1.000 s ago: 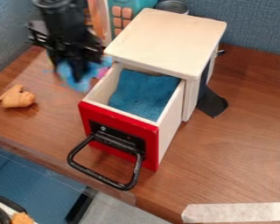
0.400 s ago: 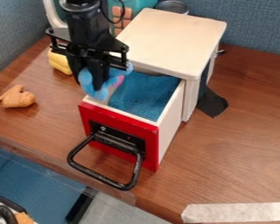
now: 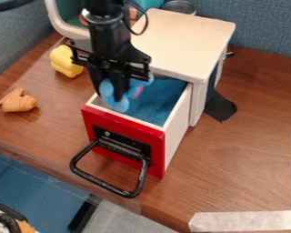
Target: Put the blue mouse in the drawer
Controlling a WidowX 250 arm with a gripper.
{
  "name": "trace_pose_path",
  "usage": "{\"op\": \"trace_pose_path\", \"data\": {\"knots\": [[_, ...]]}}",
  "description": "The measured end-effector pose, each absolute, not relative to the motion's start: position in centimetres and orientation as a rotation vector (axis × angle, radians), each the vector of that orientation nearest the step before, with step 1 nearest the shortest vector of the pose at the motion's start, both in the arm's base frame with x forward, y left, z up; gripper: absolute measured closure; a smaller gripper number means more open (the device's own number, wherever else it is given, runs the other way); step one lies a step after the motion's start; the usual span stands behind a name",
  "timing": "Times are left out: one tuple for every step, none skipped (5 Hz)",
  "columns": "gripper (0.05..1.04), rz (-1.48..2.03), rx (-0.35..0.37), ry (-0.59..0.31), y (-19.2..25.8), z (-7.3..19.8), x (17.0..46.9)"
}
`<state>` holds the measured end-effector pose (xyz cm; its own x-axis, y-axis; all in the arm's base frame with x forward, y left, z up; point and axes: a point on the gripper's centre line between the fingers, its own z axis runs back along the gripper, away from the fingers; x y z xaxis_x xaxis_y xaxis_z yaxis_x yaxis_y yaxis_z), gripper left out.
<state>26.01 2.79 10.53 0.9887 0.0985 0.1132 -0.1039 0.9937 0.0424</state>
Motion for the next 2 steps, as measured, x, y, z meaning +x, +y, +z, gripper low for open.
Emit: {"op": "trace_pose_path", "data": {"knots": [[0.829,0.102,0.043,-0.119,1.86,10.0,27.04],[0.773,0.095,0.039,-0.119,0.95,9.56,27.42]]}}
